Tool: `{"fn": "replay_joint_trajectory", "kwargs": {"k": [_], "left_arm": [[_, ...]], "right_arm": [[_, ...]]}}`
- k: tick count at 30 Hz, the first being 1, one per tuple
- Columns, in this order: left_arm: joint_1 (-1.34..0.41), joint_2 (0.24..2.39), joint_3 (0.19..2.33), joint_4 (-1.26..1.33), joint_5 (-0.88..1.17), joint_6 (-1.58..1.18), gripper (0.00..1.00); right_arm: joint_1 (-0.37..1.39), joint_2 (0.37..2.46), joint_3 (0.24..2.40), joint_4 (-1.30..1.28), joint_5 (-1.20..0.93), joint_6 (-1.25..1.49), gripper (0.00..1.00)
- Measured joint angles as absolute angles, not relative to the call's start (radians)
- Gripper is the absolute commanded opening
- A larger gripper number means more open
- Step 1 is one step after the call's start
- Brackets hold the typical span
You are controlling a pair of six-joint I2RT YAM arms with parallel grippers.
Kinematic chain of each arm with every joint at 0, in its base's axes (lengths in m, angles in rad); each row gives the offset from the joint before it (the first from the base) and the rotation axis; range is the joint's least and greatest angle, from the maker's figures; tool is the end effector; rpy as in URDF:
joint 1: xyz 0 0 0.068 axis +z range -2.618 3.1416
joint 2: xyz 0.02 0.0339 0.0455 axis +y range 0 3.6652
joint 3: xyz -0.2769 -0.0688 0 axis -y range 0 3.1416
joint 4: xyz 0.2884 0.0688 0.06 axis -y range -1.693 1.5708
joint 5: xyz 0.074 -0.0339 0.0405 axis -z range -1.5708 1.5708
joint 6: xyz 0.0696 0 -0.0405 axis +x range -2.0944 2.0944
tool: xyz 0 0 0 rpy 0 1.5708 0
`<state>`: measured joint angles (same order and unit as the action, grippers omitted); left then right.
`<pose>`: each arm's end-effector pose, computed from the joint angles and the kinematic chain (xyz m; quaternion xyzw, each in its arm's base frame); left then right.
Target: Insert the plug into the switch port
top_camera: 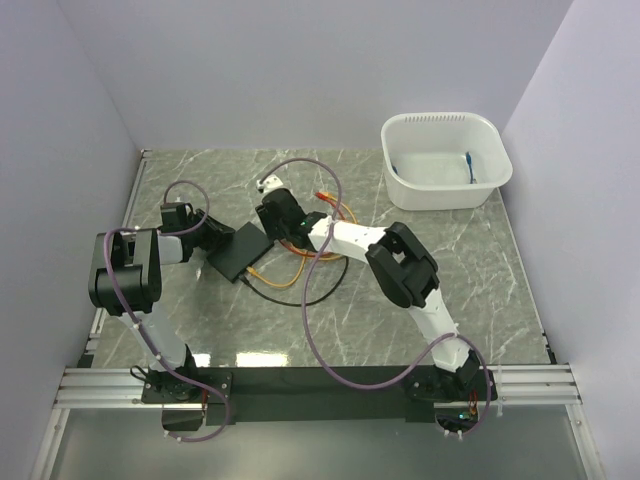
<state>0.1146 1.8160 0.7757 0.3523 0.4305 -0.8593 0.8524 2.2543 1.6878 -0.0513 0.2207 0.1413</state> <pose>0.3917 0.0158 0.0766 -0.3327 0.8233 -0.3317 0.3185 0.3972 0.4312 0.1418 -0.2601 0.8455 0.1313 0.4474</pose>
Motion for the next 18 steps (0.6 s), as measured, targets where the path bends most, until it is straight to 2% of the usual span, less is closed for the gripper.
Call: {"fn": "replay_joint_trajectory", "kwargs": {"k": [11, 14, 18], "left_arm": [[0.115, 1.816, 0.774, 0.354, 0.432, -0.859, 0.29], [0.115, 1.816, 0.774, 0.354, 0.432, -0.859, 0.29], [0.115, 1.816, 0.774, 0.354, 0.432, -0.859, 0.29]], "right_arm": [[0.851, 2.339, 1.815, -0.17, 0.22, 0.149, 0.47], [0.851, 2.36, 1.854, -0.198, 0.219, 0.149, 0.43], [0.851, 2.379, 1.89, -0.231, 0.215, 0.152, 0.33]]}}
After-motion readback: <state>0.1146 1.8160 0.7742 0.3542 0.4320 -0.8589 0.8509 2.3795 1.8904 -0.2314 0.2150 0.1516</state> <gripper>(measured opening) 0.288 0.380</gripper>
